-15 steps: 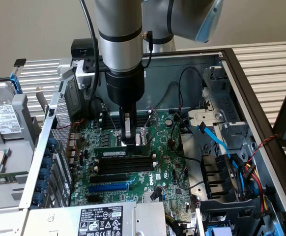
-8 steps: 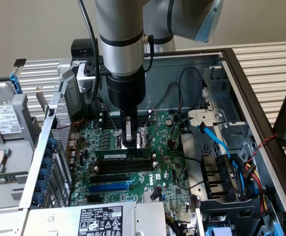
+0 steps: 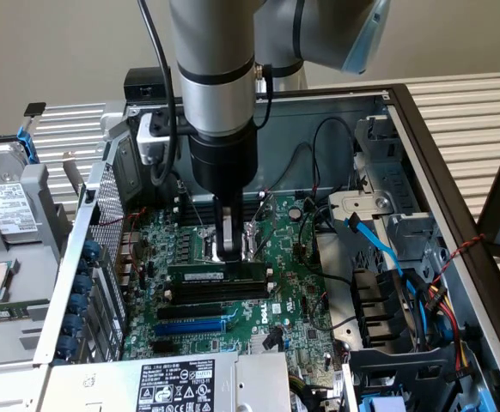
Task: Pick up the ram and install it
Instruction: 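Insert the ram into the slot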
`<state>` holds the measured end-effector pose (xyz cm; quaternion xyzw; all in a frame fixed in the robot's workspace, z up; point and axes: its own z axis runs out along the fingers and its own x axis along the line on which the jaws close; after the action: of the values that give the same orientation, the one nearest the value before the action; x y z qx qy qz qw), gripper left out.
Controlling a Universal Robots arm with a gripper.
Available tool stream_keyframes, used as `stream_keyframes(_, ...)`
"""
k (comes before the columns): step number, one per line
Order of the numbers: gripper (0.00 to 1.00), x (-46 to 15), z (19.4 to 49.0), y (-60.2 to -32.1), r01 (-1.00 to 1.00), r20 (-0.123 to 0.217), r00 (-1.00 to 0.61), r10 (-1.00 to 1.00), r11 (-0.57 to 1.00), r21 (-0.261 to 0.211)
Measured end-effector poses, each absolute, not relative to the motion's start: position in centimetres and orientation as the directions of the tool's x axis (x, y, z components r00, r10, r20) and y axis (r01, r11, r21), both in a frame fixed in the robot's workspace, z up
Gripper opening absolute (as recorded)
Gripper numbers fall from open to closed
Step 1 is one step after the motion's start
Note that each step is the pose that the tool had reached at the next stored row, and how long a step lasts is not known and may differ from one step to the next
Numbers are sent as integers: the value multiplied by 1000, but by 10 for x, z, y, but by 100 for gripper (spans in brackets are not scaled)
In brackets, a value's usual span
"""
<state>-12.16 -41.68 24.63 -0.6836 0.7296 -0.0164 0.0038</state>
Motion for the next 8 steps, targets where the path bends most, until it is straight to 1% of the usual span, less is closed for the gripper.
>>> stream_keyframes(8,12,-121,235,-415,-997,17,-67,-998,67,-29)
